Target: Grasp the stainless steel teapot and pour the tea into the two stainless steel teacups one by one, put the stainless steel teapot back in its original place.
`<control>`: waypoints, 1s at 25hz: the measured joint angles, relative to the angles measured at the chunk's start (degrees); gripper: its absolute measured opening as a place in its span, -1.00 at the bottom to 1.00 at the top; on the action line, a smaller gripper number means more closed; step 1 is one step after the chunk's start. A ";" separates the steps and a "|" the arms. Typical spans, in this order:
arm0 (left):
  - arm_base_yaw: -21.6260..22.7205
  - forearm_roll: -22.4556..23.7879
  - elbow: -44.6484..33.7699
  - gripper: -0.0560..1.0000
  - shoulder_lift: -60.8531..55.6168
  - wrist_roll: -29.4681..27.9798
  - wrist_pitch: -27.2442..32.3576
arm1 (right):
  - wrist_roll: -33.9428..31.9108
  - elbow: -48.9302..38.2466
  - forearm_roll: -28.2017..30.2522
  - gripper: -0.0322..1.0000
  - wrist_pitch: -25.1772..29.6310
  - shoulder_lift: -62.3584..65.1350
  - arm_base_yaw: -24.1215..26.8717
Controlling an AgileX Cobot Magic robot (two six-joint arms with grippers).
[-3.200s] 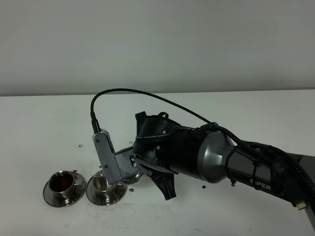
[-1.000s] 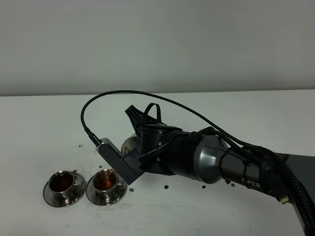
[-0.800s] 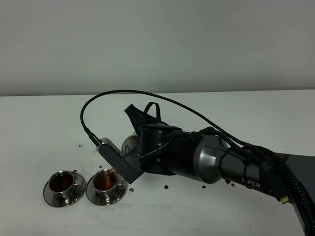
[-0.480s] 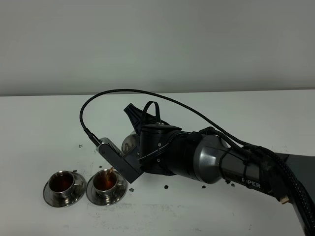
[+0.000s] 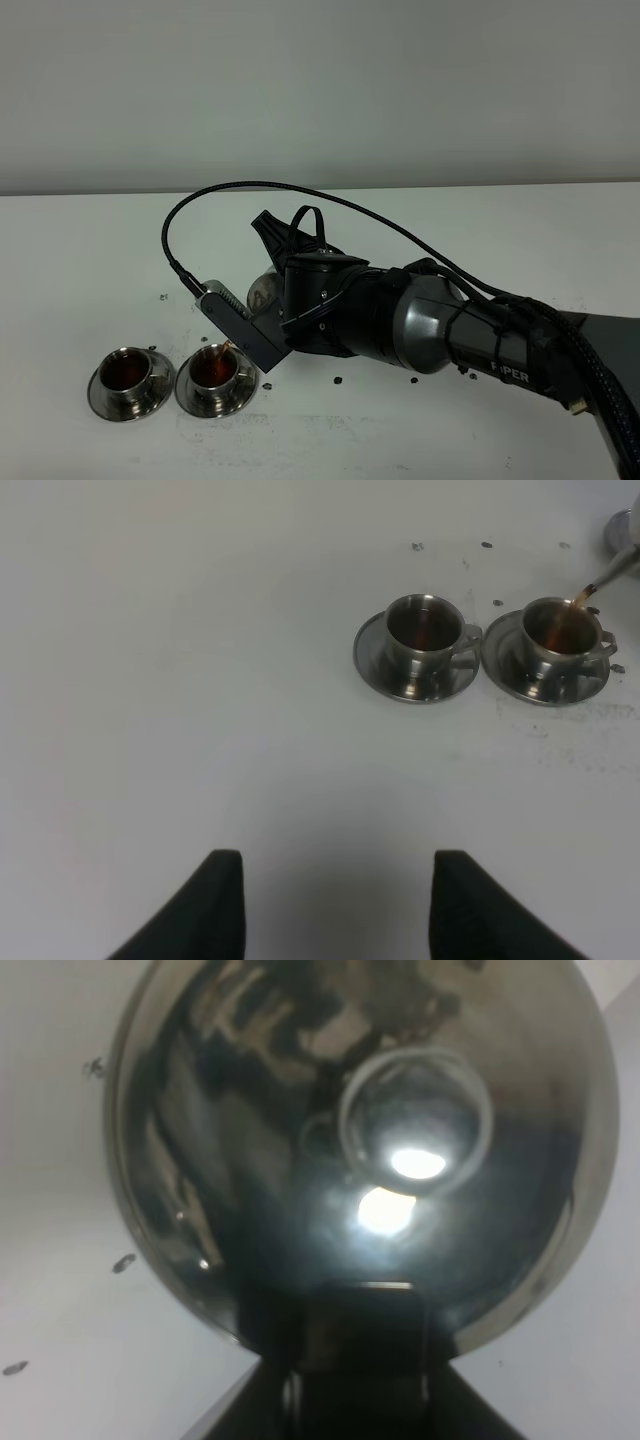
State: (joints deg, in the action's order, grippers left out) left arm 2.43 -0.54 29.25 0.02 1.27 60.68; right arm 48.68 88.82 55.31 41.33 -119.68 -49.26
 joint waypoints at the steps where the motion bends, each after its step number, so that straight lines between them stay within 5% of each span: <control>1: 0.00 0.00 0.00 0.02 0.00 0.00 0.00 | 0.00 0.00 0.00 -0.55 0.00 0.00 0.00; 25: 0.00 0.00 0.00 0.02 0.00 0.00 0.00 | 0.00 0.00 0.06 -0.56 0.00 0.00 0.00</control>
State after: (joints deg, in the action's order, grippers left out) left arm 2.43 -0.54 29.25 0.02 1.27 60.68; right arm 48.68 88.82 55.36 41.33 -119.68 -49.26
